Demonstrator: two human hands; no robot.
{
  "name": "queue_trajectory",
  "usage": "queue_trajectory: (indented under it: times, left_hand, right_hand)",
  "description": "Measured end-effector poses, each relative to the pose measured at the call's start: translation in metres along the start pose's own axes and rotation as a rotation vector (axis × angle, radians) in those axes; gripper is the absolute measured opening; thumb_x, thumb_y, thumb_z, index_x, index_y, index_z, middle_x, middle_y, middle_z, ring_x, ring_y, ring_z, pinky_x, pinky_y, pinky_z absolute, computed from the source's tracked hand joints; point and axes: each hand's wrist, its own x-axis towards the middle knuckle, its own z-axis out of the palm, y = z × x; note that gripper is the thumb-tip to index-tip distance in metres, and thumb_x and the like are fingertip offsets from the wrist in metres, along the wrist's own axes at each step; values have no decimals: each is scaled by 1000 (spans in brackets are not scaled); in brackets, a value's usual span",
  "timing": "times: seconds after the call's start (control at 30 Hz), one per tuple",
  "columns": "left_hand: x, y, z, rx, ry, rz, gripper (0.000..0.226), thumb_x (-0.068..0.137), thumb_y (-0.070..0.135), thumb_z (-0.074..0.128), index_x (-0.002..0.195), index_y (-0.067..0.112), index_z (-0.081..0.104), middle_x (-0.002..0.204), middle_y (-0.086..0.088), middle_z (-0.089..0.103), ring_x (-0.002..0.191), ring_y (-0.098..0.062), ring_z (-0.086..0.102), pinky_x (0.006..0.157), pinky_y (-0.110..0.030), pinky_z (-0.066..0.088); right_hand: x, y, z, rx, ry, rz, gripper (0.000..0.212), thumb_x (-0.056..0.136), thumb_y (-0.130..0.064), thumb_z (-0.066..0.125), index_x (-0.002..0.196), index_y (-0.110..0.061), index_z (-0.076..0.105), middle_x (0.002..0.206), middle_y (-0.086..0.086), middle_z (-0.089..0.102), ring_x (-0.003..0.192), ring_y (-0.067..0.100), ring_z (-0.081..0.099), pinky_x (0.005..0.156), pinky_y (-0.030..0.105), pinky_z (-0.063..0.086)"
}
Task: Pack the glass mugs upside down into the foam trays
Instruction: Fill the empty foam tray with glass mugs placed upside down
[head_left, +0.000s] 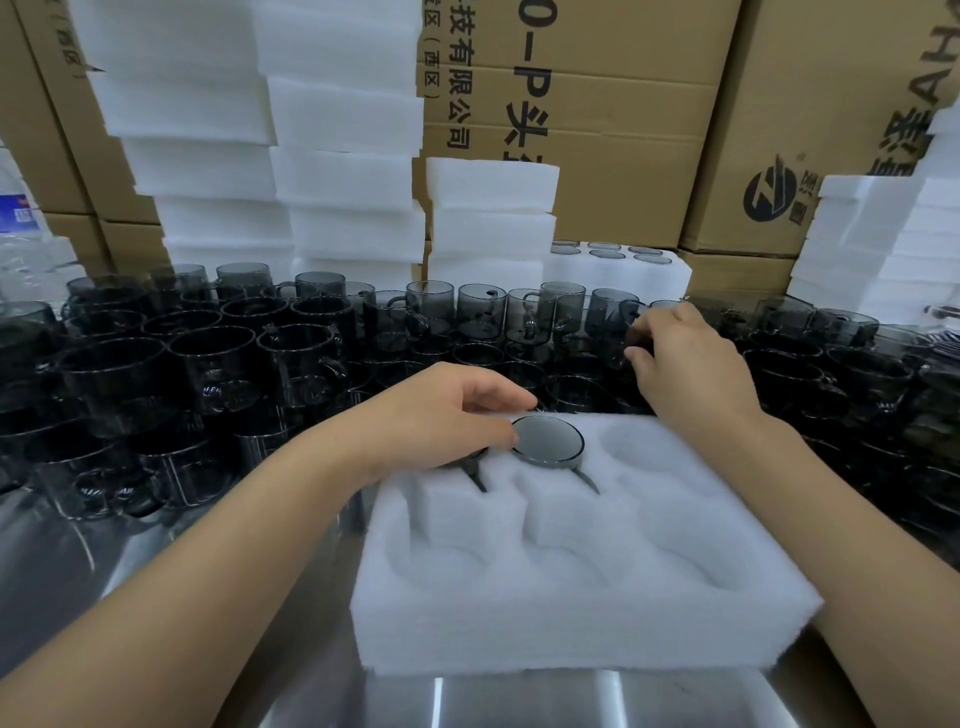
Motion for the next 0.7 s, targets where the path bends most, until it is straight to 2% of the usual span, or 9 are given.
queue_trajectory:
  times: [0.13, 0.3, 0.37, 0.43, 0.53, 0.6, 0.7]
  left_hand:
    - [4, 12, -7, -95, 67, 8, 23, 87, 16, 66, 100, 36, 68, 98, 18, 73, 96, 6, 65, 93, -16, 46]
    - [23, 38, -12, -246, 161, 27, 22, 91, 26, 63, 112, 28, 60, 107, 7, 69, 93, -4, 69, 82, -17, 55]
    - [35, 45, -8, -361, 176, -22, 26, 92, 33, 60, 115, 23, 56, 114, 0, 65, 95, -13, 69, 83, -23, 57]
    - [46, 49, 0, -473, 164, -72, 28, 93, 41, 57, 114, 22, 56, 119, -8, 63, 95, -20, 69, 86, -29, 57]
    - [54, 44, 13, -636, 155, -66, 25, 95, 43, 52, 100, 21, 63, 106, -10, 70, 90, -24, 72, 81, -31, 58]
    - [55, 37, 17, -692, 142, -45, 28, 96, 39, 53, 106, 17, 66, 99, -9, 70, 84, -23, 71, 79, -32, 59]
    - [54, 26, 16, -724, 113, -28, 30, 94, 34, 57, 114, 13, 64, 93, -8, 68, 78, -20, 68, 84, -33, 57]
  right_hand:
    - [-1, -5, -11, 63, 160, -49, 25, 97, -25, 52, 117, -11, 54, 121, 10, 50, 90, 40, 58, 67, 37, 39]
    - [-10, -20, -15, 252, 326, -193, 18, 93, -22, 57, 107, -10, 57, 107, 6, 55, 85, 32, 57, 66, 37, 42]
    - [-13, -24, -16, 295, 390, -246, 16, 90, -21, 62, 102, -10, 60, 96, 2, 54, 76, 27, 56, 60, 32, 40]
    - [-15, -26, -16, 329, 438, -274, 17, 88, -23, 65, 98, -10, 61, 89, -5, 49, 65, 17, 47, 57, 27, 35]
    - [-17, -28, -15, 367, 437, -333, 16, 85, -23, 66, 94, -10, 63, 86, -5, 50, 60, 13, 43, 55, 27, 37]
    - [-19, -30, -13, 370, 406, -403, 15, 82, -21, 68, 90, -8, 65, 85, 2, 56, 57, 16, 46, 52, 28, 42]
    - [-20, -31, -12, 433, 355, -478, 16, 78, -20, 71, 85, -7, 68, 84, 6, 56, 54, 13, 42, 49, 29, 43]
